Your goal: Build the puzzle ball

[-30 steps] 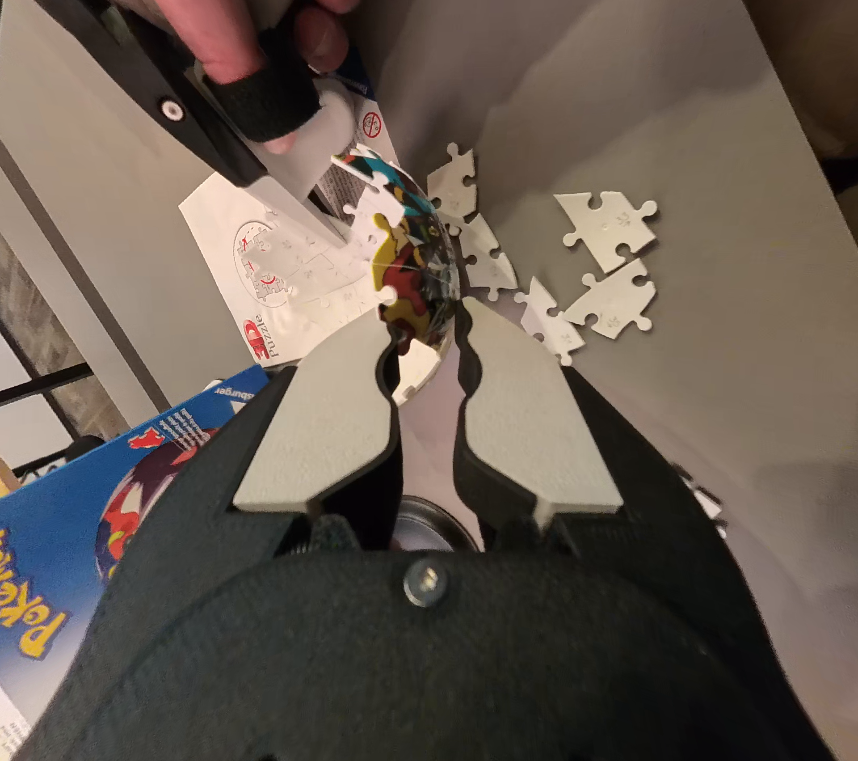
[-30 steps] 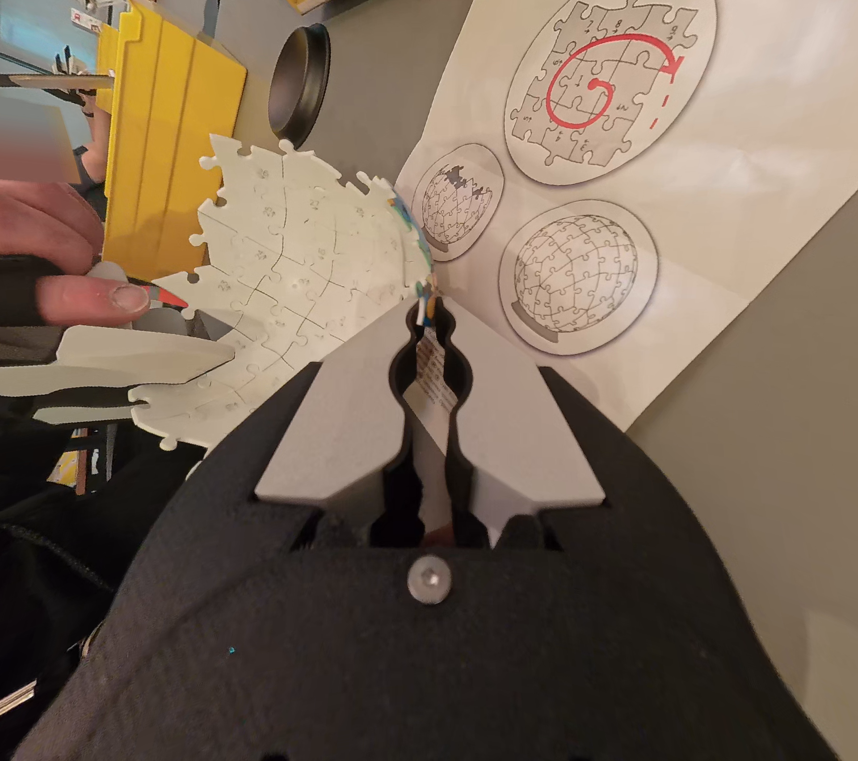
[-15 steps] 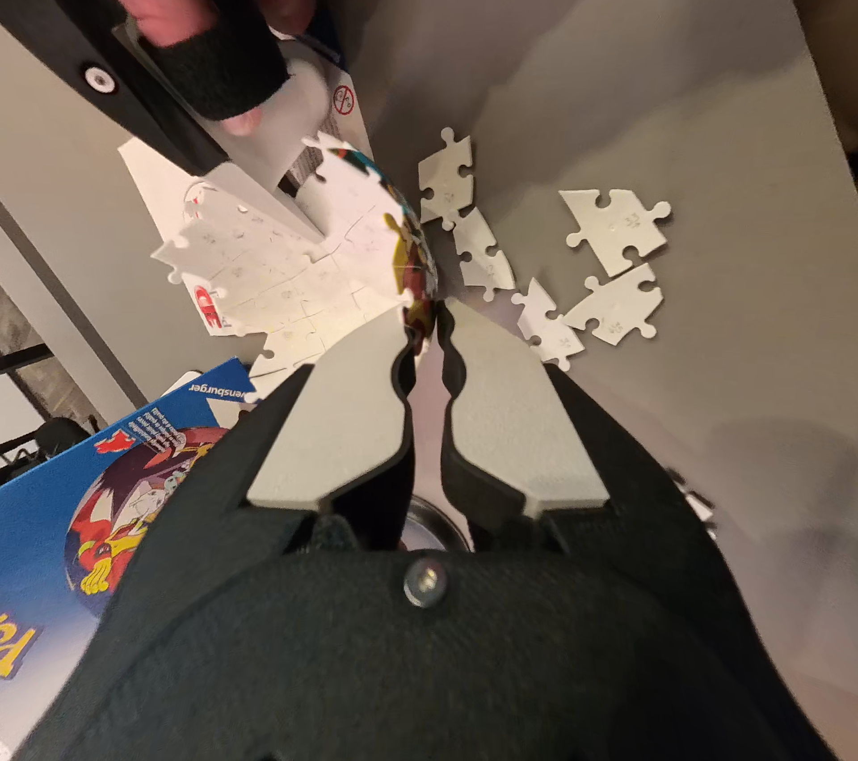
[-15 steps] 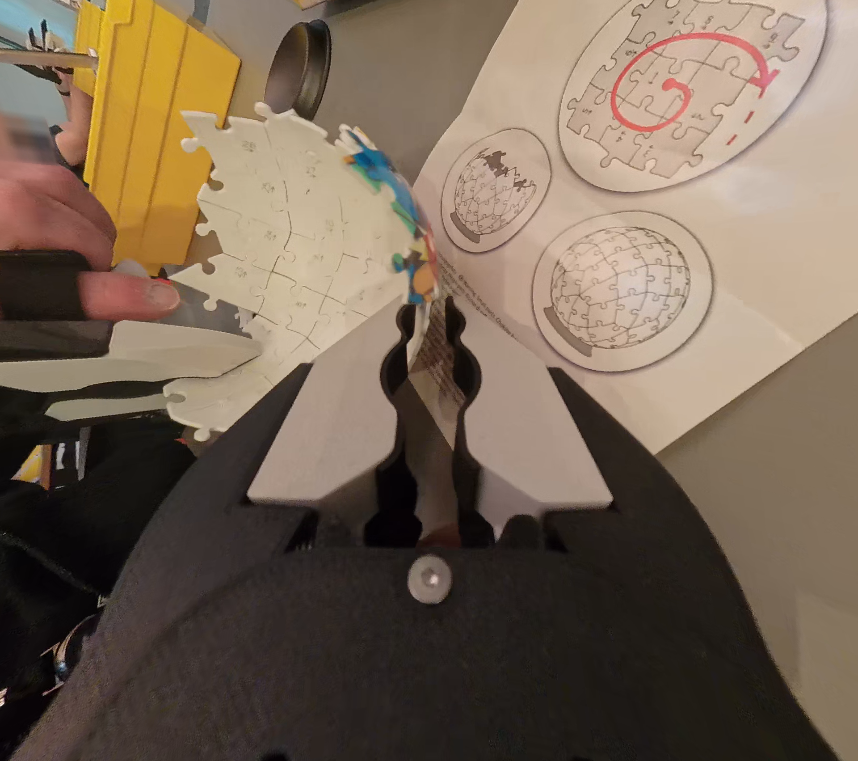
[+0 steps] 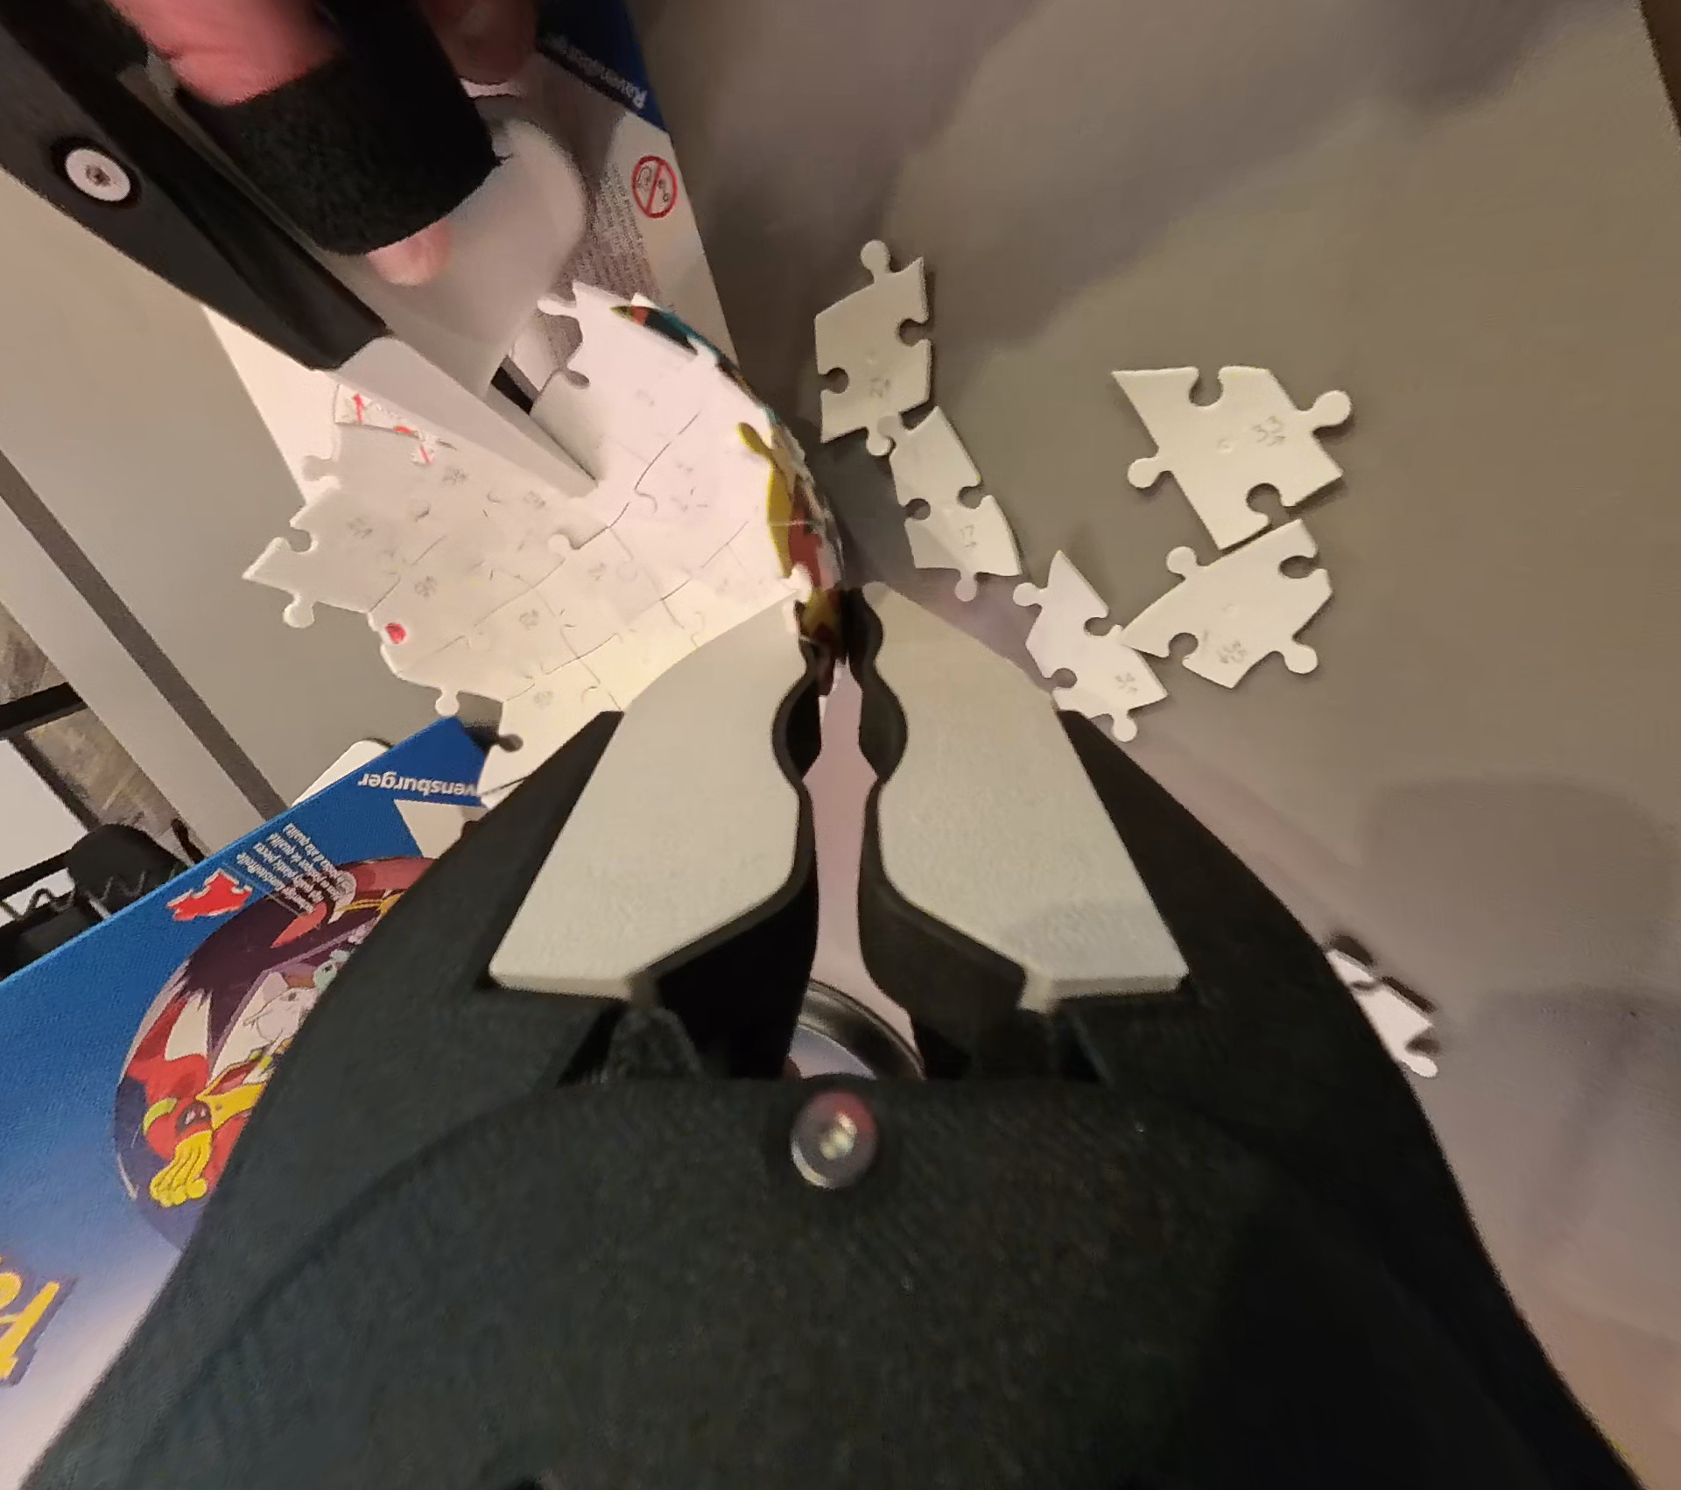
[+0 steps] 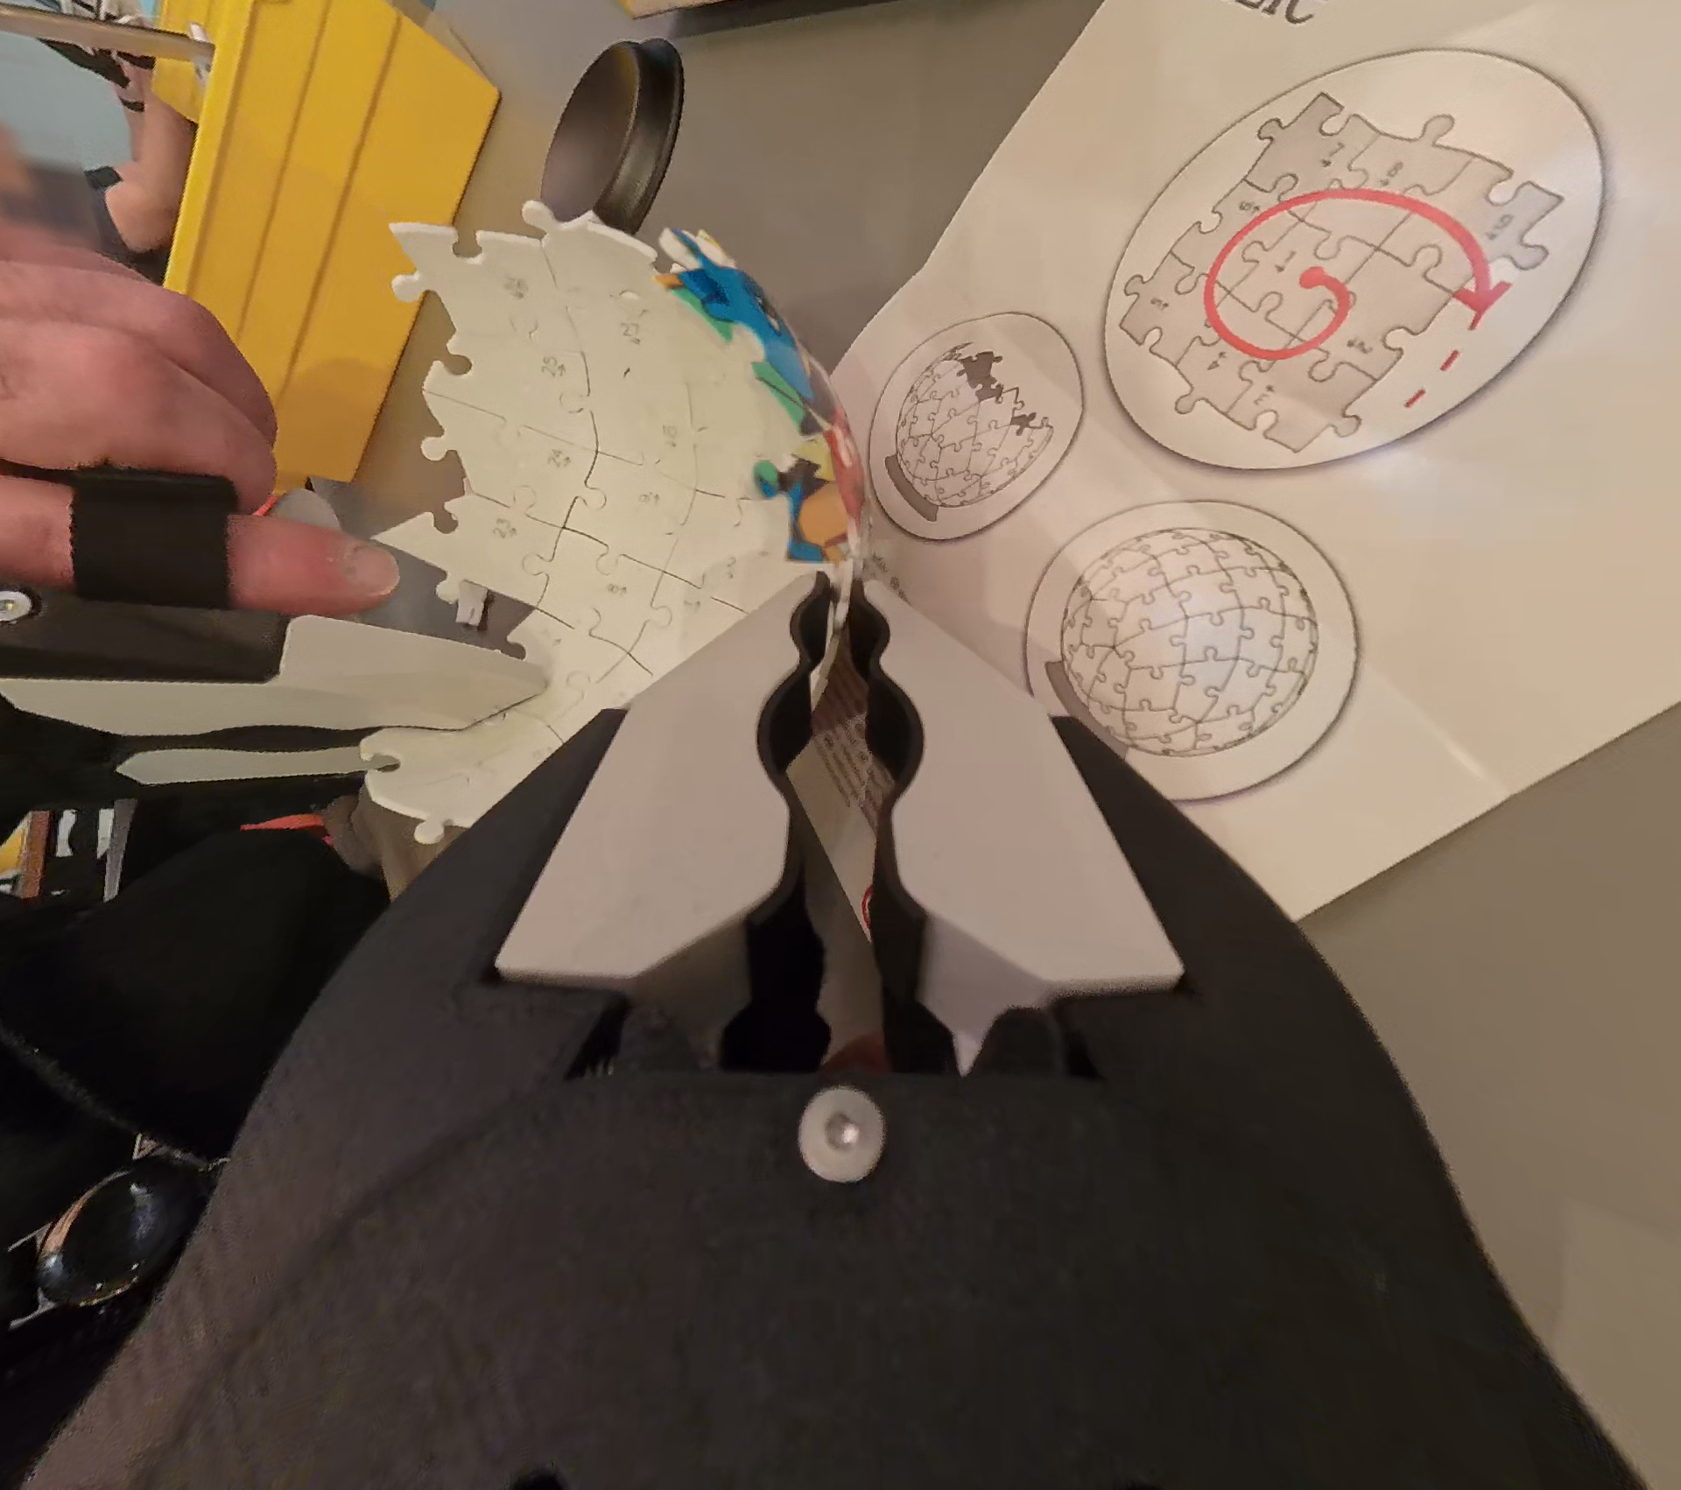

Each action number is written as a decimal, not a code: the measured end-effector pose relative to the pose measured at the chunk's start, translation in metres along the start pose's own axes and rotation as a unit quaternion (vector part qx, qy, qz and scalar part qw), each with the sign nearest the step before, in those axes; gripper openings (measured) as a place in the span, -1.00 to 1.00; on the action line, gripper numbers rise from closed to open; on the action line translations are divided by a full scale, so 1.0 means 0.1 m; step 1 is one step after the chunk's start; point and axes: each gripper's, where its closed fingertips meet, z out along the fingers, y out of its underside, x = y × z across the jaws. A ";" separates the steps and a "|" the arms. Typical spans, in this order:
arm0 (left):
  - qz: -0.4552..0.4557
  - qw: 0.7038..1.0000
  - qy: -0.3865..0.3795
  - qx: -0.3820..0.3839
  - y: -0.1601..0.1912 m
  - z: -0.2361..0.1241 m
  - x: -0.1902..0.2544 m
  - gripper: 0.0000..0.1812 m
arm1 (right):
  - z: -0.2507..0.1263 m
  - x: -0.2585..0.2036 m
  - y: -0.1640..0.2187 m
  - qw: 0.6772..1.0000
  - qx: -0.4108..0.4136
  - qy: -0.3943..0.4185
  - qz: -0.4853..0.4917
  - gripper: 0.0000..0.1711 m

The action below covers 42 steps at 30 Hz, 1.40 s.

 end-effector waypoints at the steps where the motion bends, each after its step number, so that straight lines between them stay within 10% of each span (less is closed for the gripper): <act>1: 0.001 1.000 -0.001 -0.003 0.01 0.00 -0.01 -0.98 | 0.00 0.00 -0.01 1.000 0.002 -0.002 0.001 -0.98; 42: 0.008 0.999 0.044 -0.002 -0.02 0.03 -0.04 -0.98 | -0.01 0.09 -0.03 0.999 -0.020 -0.027 -0.007 -1.00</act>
